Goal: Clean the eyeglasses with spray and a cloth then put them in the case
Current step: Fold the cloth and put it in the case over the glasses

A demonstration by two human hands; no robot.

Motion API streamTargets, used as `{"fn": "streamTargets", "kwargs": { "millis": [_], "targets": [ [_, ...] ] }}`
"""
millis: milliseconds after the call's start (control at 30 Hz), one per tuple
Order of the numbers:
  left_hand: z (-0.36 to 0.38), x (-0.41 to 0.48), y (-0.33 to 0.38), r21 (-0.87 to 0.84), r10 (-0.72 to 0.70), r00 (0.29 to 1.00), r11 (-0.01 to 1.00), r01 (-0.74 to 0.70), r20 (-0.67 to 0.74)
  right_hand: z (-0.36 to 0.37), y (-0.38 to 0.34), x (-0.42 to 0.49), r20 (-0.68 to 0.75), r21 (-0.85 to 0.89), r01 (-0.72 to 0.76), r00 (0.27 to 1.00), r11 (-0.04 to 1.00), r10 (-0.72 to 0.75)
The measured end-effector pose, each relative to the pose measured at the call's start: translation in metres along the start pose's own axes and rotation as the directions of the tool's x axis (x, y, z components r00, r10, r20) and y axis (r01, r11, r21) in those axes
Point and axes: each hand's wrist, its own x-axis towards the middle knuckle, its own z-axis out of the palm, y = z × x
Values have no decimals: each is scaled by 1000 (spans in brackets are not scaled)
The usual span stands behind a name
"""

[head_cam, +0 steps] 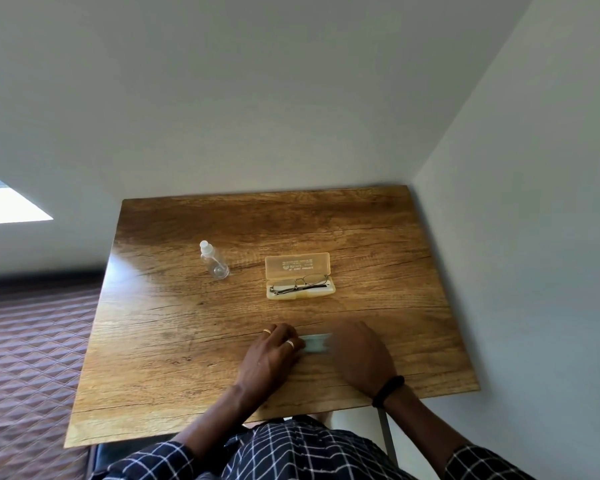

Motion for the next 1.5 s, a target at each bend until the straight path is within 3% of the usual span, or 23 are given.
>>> {"fn": "streamTargets", "kwargs": {
  "millis": [267, 533, 867, 967, 1133, 1267, 1500],
  "targets": [
    [-8, 20, 11, -89, -235, 971, 967, 239, 48, 1, -4, 11, -2, 90, -128, 992, 988, 129],
    [-8, 19, 8, -89, -156, 986, 983, 161, 57, -4, -7, 24, 89, 107, -194, 979, 975, 185],
    [-14, 38, 9, -102, -315, 945, 941, 323, 87, -7, -11, 30, 126, 122, -312, 946, 942, 298],
    [-15, 39, 10, -103, -283, 955, 951, 292, 88, -7, -12, 31, 126, 130, -373, 925, 919, 358],
    [-11, 34, 17, 10, -173, 980, 985, 173, 101, -4, -10, 24, 73, 132, -285, 958, 950, 277],
    [-9, 32, 23, 40, -182, 975, 983, 179, 124, -1, -11, 17, 26, 79, -192, 981, 978, 190],
    [-9, 29, 26, 94, -132, 981, 988, 120, 141, -4, -11, 26, 104, 59, -98, 990, 993, 91]
  ]
}}
